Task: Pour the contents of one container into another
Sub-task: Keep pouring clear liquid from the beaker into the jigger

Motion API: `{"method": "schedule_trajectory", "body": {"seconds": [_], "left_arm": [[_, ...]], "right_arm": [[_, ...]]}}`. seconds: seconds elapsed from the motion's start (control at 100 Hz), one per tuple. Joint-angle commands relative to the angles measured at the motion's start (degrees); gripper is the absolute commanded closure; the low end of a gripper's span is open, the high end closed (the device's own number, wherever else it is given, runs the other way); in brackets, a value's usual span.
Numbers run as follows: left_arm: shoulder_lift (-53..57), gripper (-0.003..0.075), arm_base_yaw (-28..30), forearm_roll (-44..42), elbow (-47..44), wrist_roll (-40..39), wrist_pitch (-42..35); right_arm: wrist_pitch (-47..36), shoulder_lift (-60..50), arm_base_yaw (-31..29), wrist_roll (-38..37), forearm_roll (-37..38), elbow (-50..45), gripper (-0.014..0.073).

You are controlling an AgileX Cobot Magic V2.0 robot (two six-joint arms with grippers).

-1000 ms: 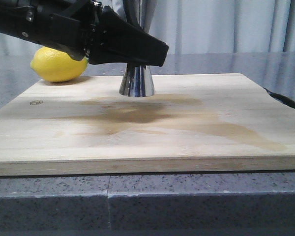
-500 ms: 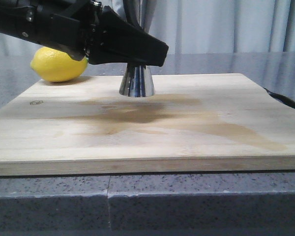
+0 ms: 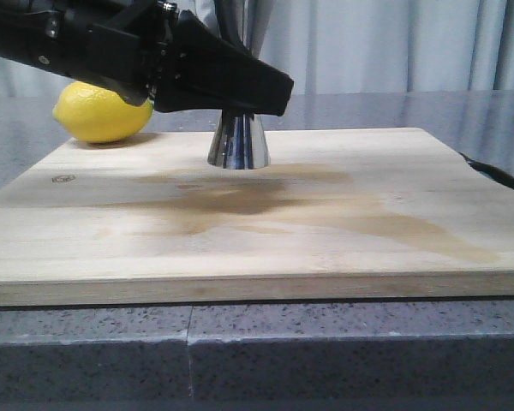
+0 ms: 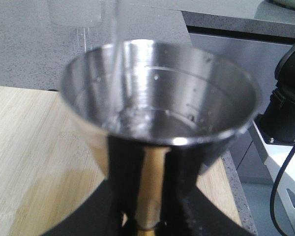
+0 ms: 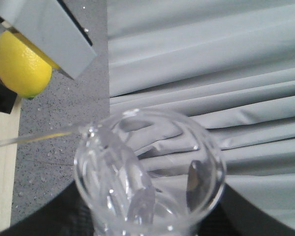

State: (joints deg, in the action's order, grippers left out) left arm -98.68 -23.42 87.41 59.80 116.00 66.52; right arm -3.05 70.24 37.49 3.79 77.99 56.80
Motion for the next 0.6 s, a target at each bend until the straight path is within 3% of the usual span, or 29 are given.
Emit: {"method": "schedule_trajectory", "body": {"seconds": [0.0,0.59], "left_arm": [[2.9,0.0739,-0.5,4.5,1.6,-0.3,5.1],[2.9,0.0739,-0.5,4.5,1.6,-0.3,5.1]], "right_arm": [[-1.0,-1.3,0.1,0.2,1.1,2.3,0.0389],[-0.9,-1.3,0.1,0.2,2.5,2.3,0.0389]]}}
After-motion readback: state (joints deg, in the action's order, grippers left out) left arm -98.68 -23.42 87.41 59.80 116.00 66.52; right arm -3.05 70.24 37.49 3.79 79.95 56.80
